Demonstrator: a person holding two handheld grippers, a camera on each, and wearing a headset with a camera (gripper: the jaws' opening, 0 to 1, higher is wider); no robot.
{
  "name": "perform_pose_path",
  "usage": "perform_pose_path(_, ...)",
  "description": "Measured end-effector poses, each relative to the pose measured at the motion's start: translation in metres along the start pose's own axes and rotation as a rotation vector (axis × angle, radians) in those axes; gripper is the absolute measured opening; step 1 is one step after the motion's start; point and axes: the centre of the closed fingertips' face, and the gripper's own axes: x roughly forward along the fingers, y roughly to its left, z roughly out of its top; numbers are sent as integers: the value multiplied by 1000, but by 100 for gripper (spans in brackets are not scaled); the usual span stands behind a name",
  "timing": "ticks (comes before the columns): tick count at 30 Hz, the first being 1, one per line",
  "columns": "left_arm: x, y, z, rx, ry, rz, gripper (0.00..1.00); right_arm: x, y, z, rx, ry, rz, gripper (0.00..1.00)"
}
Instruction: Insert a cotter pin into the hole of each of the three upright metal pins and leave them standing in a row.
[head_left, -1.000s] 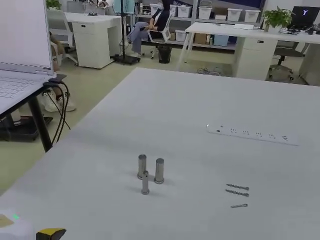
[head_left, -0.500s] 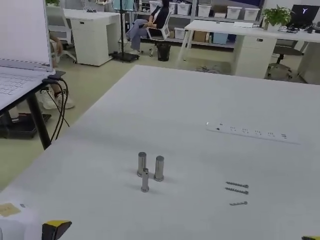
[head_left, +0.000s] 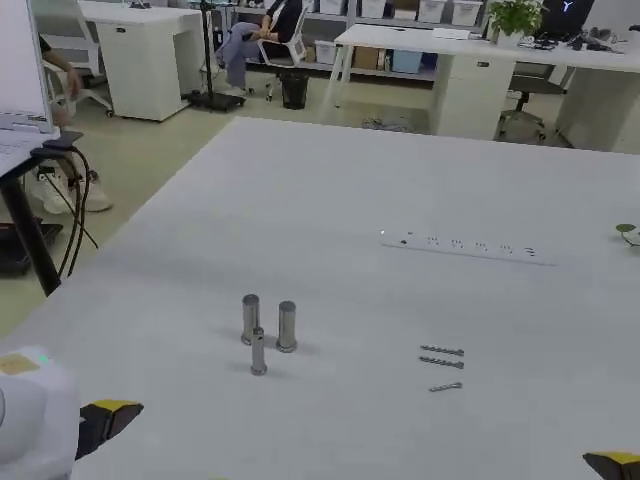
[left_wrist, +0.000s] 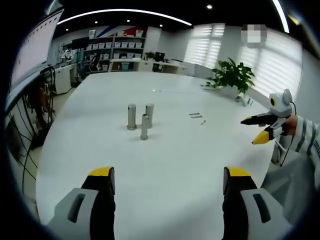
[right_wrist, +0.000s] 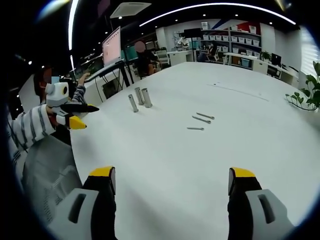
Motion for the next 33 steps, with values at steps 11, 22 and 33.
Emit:
perform_pose_path(11, 22, 3, 18, 51, 20, -44, 80, -4, -5, -6, 16, 7, -20, 92)
perform_pose_path(22, 43, 16, 27, 37, 6, -33, 62, -4, -4, -6, 17, 9, -23, 91)
perform_pose_path(33, 61, 31, 42, 32, -40, 9, 43, -3, -4, -9, 17, 20, -21, 91)
